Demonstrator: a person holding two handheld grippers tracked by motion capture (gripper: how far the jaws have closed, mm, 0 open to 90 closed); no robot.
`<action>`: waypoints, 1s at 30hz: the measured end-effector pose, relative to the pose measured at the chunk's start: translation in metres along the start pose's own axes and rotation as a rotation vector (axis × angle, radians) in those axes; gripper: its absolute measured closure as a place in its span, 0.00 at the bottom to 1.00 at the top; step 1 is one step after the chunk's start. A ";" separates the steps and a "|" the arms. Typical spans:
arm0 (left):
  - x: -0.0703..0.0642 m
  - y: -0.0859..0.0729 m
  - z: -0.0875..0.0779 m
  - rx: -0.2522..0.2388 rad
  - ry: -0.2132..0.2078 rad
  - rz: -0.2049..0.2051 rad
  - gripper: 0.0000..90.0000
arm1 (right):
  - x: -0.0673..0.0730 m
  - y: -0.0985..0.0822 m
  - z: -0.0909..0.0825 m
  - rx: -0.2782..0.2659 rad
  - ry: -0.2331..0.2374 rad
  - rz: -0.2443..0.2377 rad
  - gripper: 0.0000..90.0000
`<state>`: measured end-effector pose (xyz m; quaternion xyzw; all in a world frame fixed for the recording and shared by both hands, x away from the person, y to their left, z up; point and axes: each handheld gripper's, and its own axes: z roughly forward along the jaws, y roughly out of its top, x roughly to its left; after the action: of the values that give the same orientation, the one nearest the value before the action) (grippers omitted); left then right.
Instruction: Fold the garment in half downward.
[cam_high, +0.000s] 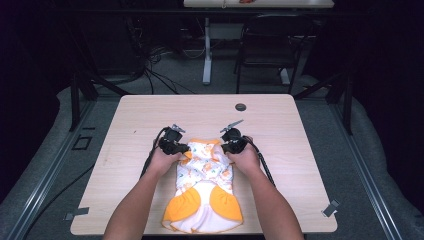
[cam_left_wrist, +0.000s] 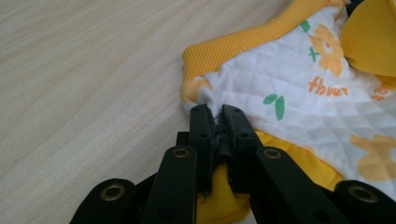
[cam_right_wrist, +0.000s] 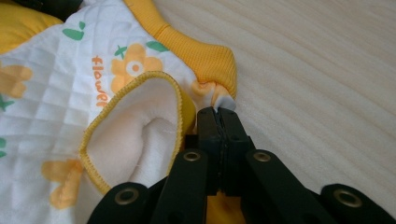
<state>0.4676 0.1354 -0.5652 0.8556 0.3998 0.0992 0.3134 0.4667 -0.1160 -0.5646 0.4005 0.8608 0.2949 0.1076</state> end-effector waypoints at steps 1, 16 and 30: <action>0.000 0.000 -0.001 -0.001 -0.001 0.001 0.93 | 0.000 0.001 -0.001 -0.001 -0.001 -0.007 0.99; 0.000 0.009 -0.028 -0.078 0.001 0.016 0.94 | 0.002 0.007 -0.027 -0.074 -0.005 -0.062 0.99; -0.003 0.020 -0.053 -0.134 -0.009 0.039 0.94 | 0.003 0.011 -0.056 -0.136 -0.018 -0.103 0.99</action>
<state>0.4561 0.1474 -0.5112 0.8407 0.3743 0.1277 0.3698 0.4484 -0.1318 -0.5127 0.3501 0.8573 0.3432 0.1574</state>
